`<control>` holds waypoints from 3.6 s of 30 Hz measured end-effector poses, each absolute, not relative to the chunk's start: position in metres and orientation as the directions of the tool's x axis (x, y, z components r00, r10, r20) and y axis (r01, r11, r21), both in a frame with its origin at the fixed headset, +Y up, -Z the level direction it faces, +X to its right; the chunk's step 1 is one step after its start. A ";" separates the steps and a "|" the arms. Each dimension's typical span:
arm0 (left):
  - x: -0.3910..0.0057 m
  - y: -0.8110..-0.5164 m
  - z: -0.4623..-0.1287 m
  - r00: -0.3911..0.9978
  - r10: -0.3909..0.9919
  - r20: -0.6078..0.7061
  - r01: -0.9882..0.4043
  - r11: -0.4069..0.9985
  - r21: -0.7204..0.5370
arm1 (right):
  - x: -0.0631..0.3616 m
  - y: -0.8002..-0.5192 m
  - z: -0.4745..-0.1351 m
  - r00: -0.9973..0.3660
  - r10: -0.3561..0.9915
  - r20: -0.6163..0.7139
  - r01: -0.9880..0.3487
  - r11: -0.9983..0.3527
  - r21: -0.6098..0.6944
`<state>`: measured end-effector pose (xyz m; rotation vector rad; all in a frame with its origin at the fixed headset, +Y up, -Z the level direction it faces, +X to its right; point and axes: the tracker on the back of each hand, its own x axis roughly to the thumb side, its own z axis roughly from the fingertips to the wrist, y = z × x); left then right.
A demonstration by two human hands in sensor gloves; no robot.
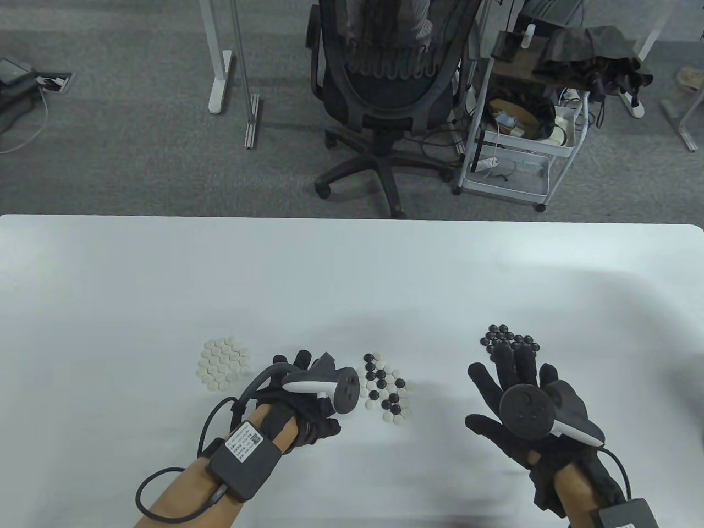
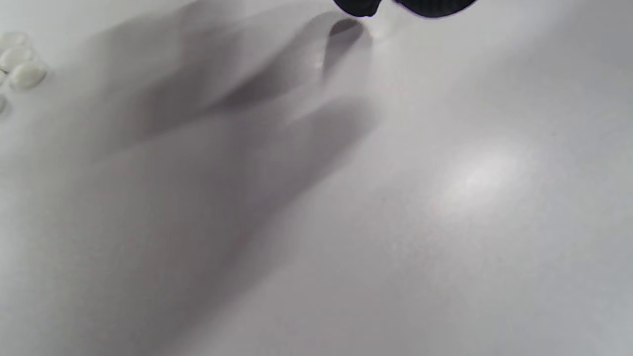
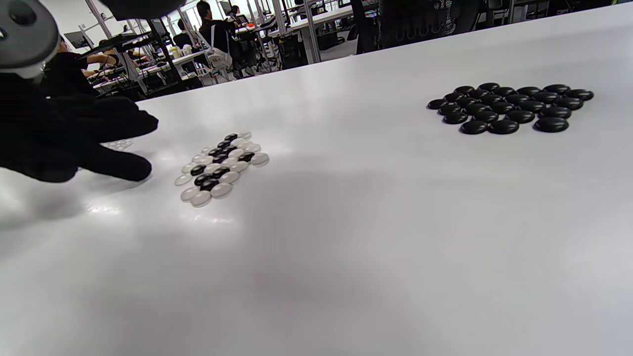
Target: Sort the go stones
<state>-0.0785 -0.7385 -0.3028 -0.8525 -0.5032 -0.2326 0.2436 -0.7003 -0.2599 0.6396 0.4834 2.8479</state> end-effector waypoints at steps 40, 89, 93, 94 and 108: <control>-0.230 -0.746 -0.322 0.997 -0.010 0.076 0.065 0.635 -0.770 | 0.245 -0.702 -0.261 -0.894 0.252 0.371 -0.105 -0.922 0.373; -0.160 -0.739 -0.296 0.935 -0.058 0.349 0.319 0.562 -0.763 | 0.247 -0.699 -0.258 -0.888 0.264 0.377 -0.115 -0.921 0.373; -0.208 -0.739 -0.288 0.974 -0.049 0.223 0.211 0.566 -0.797 | 0.245 -0.699 -0.259 -0.888 0.261 0.378 -0.109 -0.919 0.379; -0.215 -0.739 -0.287 0.978 -0.046 0.203 0.193 0.571 -0.798 | 0.245 -0.699 -0.259 -0.889 0.260 0.377 -0.107 -0.919 0.380; -0.238 -0.748 -0.316 0.999 -0.009 0.053 0.048 0.610 -0.791 | 0.244 -0.698 -0.258 -0.893 0.255 0.370 -0.101 -0.916 0.388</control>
